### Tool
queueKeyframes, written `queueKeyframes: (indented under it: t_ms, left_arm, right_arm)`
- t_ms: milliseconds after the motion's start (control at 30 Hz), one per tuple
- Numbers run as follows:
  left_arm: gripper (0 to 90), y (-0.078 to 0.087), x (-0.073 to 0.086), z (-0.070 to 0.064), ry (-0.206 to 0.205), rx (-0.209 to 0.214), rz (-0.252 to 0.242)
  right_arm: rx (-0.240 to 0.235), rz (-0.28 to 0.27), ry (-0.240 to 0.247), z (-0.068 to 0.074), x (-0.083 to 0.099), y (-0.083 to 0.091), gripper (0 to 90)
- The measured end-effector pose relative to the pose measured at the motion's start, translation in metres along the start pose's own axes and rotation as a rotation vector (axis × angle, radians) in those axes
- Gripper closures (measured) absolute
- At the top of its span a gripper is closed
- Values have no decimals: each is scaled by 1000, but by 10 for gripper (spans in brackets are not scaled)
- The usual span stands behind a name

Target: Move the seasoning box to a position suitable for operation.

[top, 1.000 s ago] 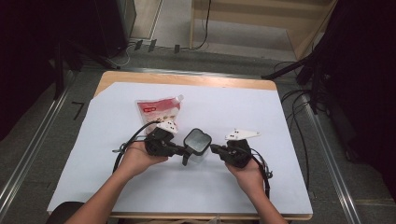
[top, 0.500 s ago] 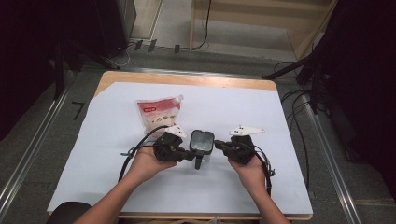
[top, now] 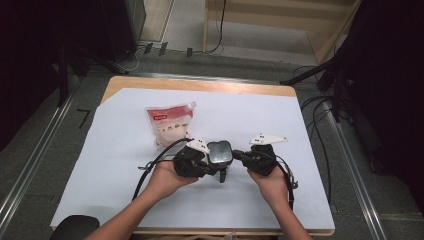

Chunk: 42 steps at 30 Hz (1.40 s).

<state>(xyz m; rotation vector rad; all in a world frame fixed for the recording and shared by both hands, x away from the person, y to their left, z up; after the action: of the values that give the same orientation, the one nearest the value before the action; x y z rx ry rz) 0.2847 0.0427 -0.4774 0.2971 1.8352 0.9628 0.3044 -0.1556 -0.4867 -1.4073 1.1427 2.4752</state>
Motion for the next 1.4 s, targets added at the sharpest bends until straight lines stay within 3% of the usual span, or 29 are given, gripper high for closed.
queueKeyframes:
  t_ms: [333,467,633,733,933,1033,1167,1400]
  left_arm:
    - [900,-12,-8,-10,-35,14,0]
    - [900,-14,-10,-12,-31,30,6]
    - [883,-1,-9,-15,-55,46,26]
    - [867,11,-7,-12,-72,44,17]
    - [807,30,-3,5,-58,16,-12]
    - [773,36,0,12,-41,8,-19]
    - [685,42,1,17,-4,31,-21]
    - [554,48,3,25,-12,21,-37]
  right_arm:
    - [-1,-3,-31,1,5,16,900]
    - [-5,-1,-37,2,9,22,900]
    - [-11,10,-37,7,15,30,900]
    - [-23,5,-40,13,17,36,900]
    - [-38,18,-6,30,22,41,900]
    - [-56,26,13,39,24,39,900]
    - [-82,41,32,49,25,33,900]
    - [-125,74,58,61,26,19,900]
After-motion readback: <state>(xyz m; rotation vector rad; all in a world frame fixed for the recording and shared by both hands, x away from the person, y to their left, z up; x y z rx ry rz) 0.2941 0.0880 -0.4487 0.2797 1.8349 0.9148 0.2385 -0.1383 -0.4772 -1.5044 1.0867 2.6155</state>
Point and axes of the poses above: each handheld gripper's, and its own axes: y roughly backward along the jaws, x roughly out of its underside, z roughly to its left, the point moved 3 cm from there along -y, roughly forward along the jaws, and after that the axes turned 7 degrees about -x, right-handed, at the moved point
